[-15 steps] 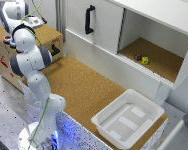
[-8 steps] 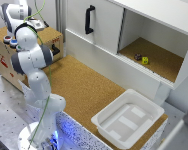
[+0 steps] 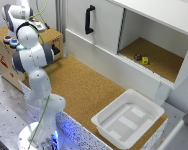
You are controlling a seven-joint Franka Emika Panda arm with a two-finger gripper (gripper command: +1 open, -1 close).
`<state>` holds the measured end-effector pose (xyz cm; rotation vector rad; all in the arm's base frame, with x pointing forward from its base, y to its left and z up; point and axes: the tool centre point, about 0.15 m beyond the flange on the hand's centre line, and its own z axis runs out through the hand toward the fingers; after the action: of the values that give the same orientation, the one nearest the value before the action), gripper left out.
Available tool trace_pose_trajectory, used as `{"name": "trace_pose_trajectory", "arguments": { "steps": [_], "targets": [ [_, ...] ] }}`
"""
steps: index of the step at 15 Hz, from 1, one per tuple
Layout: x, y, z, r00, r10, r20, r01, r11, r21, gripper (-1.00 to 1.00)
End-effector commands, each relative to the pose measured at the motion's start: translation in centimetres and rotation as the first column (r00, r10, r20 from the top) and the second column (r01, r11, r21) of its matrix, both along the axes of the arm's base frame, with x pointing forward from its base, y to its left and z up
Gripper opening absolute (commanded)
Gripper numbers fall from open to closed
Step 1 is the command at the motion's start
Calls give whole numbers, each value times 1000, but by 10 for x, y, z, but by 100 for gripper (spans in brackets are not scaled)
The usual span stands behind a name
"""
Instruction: Turn on the green light lamp
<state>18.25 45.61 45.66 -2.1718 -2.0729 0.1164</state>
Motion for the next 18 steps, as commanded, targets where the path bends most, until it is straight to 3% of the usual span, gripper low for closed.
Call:
{"name": "trace_pose_trajectory", "arguments": {
  "steps": [1, 2, 4, 7, 9, 13, 15, 17, 18],
  "targets": [
    [12, -20, 55, 994, -83, 70, 73, 988, 140, -100],
    [18, -24, 63, 989, -112, 96, 97, 985, 145, 100],
    [32, -29, 65, 979, -171, 113, 154, 977, 147, 100],
    [58, -42, 50, 957, -281, 79, 268, 953, 139, 100],
    [76, -57, 37, 922, -385, 46, 376, 917, 137, 100],
    [96, -87, 14, 832, -554, 32, 548, 828, 119, 100],
    [102, -106, 3, 766, -642, 18, 637, 763, 106, 100],
    [111, -125, -12, 649, -761, 6, 757, 646, 97, 100],
    [113, -129, -16, 596, -801, 46, 796, 598, 99, 100]
  ]
}}
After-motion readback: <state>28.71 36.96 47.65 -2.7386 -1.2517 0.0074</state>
